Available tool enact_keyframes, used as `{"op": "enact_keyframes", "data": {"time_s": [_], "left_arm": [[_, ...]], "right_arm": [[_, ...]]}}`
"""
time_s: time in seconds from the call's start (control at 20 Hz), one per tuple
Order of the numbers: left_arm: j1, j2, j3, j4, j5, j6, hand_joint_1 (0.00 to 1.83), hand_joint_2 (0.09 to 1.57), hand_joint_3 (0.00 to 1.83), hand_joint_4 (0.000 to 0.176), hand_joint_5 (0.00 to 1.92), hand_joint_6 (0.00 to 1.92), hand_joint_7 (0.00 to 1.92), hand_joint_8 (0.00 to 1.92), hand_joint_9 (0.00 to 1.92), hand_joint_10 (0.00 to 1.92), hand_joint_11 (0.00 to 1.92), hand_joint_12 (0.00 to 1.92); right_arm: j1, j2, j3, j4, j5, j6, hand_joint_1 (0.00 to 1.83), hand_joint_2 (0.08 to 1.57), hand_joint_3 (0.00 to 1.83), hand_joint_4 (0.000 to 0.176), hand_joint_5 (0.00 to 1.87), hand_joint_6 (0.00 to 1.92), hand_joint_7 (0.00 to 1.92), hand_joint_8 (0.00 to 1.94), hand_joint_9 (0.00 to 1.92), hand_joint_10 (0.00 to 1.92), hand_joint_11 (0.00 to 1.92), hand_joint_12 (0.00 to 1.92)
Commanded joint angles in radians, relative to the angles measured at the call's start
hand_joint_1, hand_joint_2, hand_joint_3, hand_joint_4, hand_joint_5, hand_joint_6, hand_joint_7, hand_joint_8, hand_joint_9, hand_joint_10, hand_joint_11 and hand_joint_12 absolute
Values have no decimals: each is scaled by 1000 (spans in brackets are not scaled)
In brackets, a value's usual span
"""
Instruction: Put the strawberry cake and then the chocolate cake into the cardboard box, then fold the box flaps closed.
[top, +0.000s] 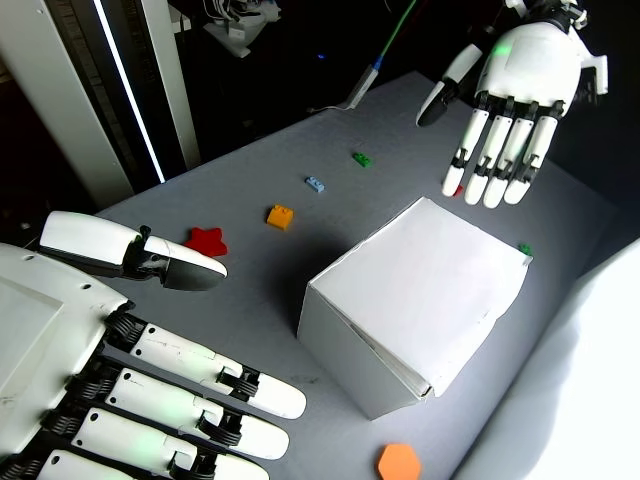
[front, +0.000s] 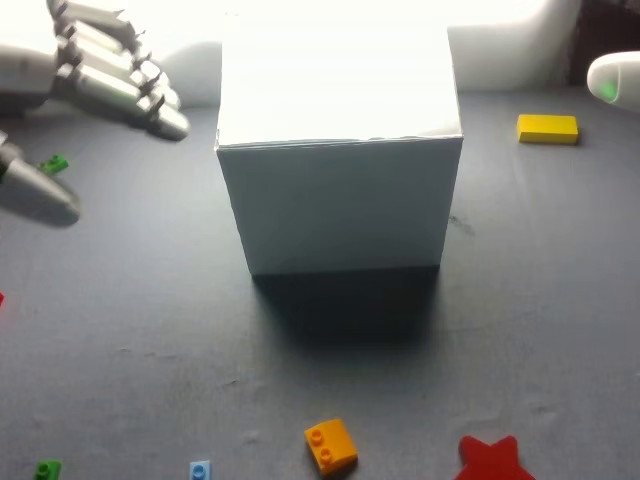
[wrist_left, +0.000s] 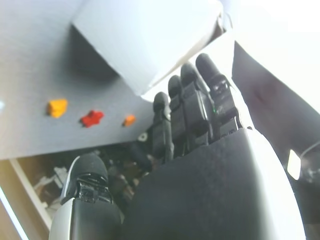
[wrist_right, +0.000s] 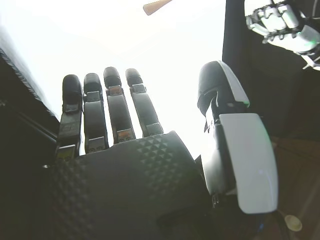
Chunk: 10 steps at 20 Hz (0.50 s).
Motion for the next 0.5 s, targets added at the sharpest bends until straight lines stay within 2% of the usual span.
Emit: {"op": "enact_keyframes", "data": {"time_s": [0.0, 0.05, 0.15, 0.2, 0.25, 0.3, 0.35, 0.4, 0.45], "left_arm": [[6, 18, -7, -74, 11, -5, 48, 1168, 1, 39, 271, 0, 306, 2, 318, 2, 0, 996], [21, 34, -20, -74, 11, -6, 47, 1167, 0, 40, 269, 0, 310, 4, 324, 4, 0, 998], [44, 62, -48, -74, 11, -7, 25, 1172, 2, 42, 324, 16, 365, 14, 380, 21, 0, 1135], [49, 78, -66, -74, 12, -7, 31, 1182, 5, 34, 374, 28, 422, 27, 428, 36, 0, 1203], [50, 89, -78, -74, 12, -7, 108, 1197, 4, 9, 540, 55, 589, 42, 567, 79, 46, 1269], [51, 103, -95, -76, 12, -7, 140, 1208, 4, 0, 630, 61, 694, 55, 648, 114, 78, 1335], [55, 127, -122, -86, 12, -5, 118, 1239, 3, 0, 847, 148, 974, 212, 777, 672, 272, 1566], [62, 134, -133, -92, 12, -4, 109, 1247, 2, 0, 892, 171, 1025, 271, 738, 951, 310, 1635], [67, 137, -137, -93, 12, -4, 108, 1248, 1, 0, 899, 178, 1027, 301, 709, 1056, 315, 1658]], "right_arm": [[4, 14, 3, 4, 120, 8, 0, 1281, 0, 0, 89, 2, 144, 4, 106, 15, 0, 313], [3, 14, 3, 3, 120, 8, 0, 1284, 1, 0, 98, 6, 145, 3, 106, 14, 0, 305], [3, 14, 3, 2, 120, 8, 0, 1276, 0, 0, 207, 33, 230, 15, 171, 32, 0, 634], [3, 14, 3, 1, 120, 8, 0, 1260, 0, 0, 420, 104, 474, 75, 381, 112, 0, 1002], [3, 14, 3, 0, 120, 8, 0, 1251, 0, 0, 578, 150, 648, 112, 555, 189, 0, 1318], [4, 14, 3, 0, 120, 8, 16, 1258, 0, 0, 734, 138, 806, 94, 655, 322, 32, 1505], [4, 14, 3, -1, 120, 8, 93, 1258, 0, 0, 976, 241, 1087, 213, 748, 868, 212, 1742], [4, 14, 3, -1, 120, 8, 109, 1258, 0, 0, 1024, 275, 1143, 251, 721, 1101, 251, 1811], [4, 14, 3, -2, 120, 8, 113, 1257, 0, 0, 1030, 291, 1150, 268, 702, 1179, 258, 1829]]}}
